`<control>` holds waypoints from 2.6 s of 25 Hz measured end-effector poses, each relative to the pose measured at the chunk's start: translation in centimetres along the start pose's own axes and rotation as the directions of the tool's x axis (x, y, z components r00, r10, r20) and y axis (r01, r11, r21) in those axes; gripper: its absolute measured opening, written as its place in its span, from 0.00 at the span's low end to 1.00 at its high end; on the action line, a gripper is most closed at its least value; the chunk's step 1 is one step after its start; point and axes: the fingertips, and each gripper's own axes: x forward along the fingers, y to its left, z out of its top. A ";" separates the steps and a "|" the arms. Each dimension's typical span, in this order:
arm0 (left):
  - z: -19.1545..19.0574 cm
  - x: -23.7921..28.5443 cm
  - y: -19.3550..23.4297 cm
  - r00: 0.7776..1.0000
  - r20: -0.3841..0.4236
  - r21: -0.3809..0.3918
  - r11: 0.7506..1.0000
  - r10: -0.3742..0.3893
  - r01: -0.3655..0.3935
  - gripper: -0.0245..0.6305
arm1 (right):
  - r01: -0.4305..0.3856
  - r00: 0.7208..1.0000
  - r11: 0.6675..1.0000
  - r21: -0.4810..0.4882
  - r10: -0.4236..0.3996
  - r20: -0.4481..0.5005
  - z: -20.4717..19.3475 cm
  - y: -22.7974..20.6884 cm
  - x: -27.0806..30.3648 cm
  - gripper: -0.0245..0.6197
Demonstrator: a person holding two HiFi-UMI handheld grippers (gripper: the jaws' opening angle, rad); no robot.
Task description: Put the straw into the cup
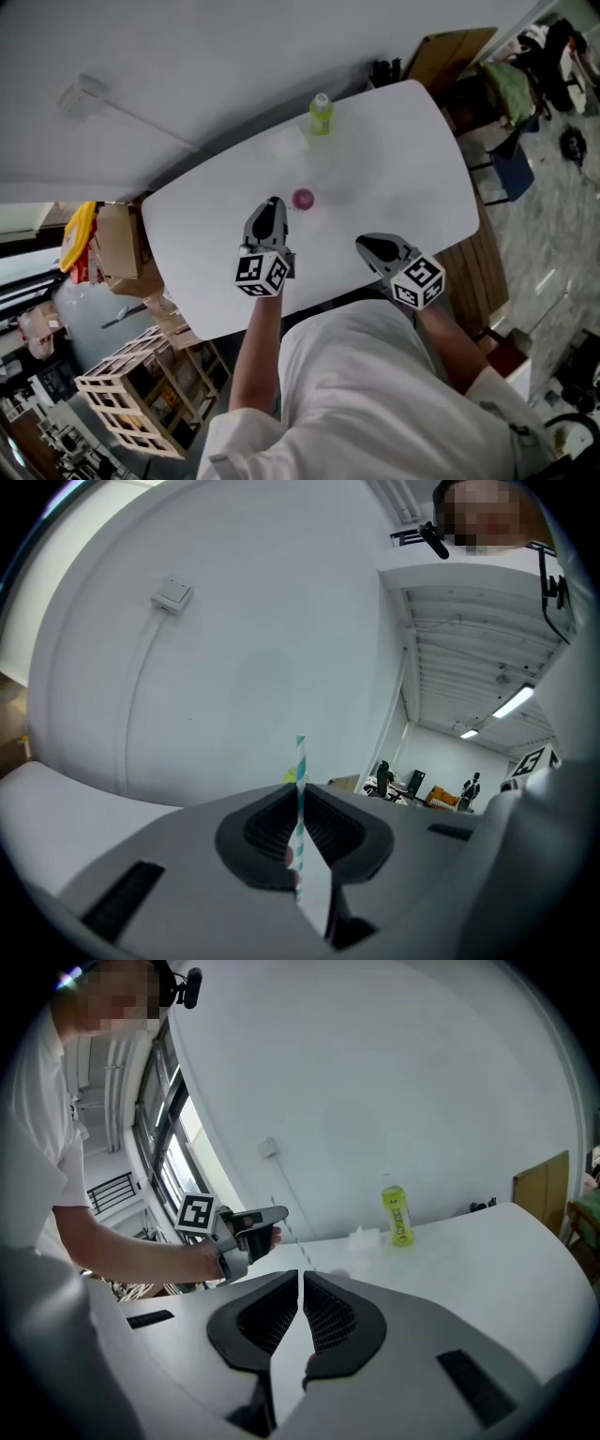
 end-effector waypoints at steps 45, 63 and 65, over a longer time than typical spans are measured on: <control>-1.0 -10.0 3.5 0.984 0.013 -0.060 0.982 0.179 -0.178 0.07 | -0.087 0.996 0.993 -0.077 0.087 -0.006 -0.3 4.4 0.4 0.10; -3.1 -29.1 -3.7 0.990 0.052 -0.073 0.989 0.135 -0.131 0.04 | 0.018 0.991 0.990 -0.139 0.001 0.136 -2.5 13.1 -9.0 0.10; -3.5 -30.7 -4.8 0.991 0.053 -0.073 0.991 0.119 -0.115 0.04 | 0.047 0.987 0.988 -0.146 -0.023 0.160 -2.7 13.8 -10.5 0.10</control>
